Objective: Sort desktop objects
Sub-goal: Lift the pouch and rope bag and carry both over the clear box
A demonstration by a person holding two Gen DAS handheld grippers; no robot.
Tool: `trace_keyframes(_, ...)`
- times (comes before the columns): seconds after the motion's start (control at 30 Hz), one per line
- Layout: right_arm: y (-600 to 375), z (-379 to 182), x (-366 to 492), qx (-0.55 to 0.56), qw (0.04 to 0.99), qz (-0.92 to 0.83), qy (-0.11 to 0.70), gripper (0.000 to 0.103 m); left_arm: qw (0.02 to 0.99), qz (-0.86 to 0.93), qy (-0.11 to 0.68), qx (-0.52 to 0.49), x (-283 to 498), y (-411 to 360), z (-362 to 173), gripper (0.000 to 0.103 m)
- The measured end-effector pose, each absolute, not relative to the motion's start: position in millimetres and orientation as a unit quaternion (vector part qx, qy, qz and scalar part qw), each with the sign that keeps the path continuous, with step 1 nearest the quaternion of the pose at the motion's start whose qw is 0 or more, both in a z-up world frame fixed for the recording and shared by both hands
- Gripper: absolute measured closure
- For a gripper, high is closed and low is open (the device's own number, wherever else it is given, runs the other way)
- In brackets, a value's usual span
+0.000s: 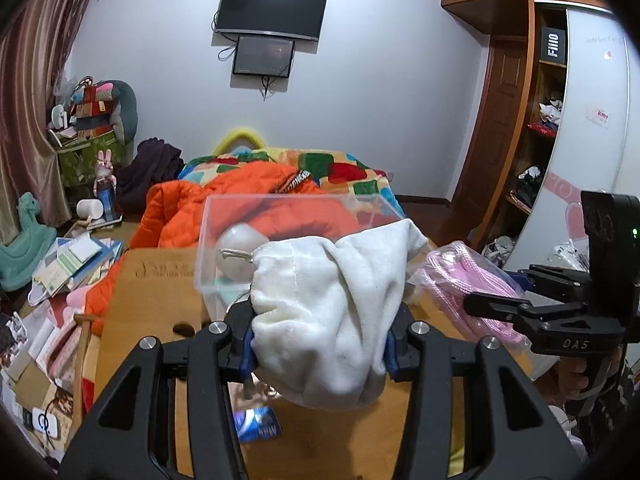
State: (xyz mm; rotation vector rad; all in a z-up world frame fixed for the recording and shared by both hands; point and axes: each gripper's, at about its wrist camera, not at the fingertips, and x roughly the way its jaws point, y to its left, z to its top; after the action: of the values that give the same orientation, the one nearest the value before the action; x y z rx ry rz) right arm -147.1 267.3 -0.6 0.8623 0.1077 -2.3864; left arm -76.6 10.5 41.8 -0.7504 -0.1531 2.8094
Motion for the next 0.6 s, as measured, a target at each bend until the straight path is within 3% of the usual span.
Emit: trace_keyframes(0.6,256,14,-220,0.321,0.282,-0.904,0.017,0.056,0.129,0.953,-0.059,-0.269,-162,9,46,0.056)
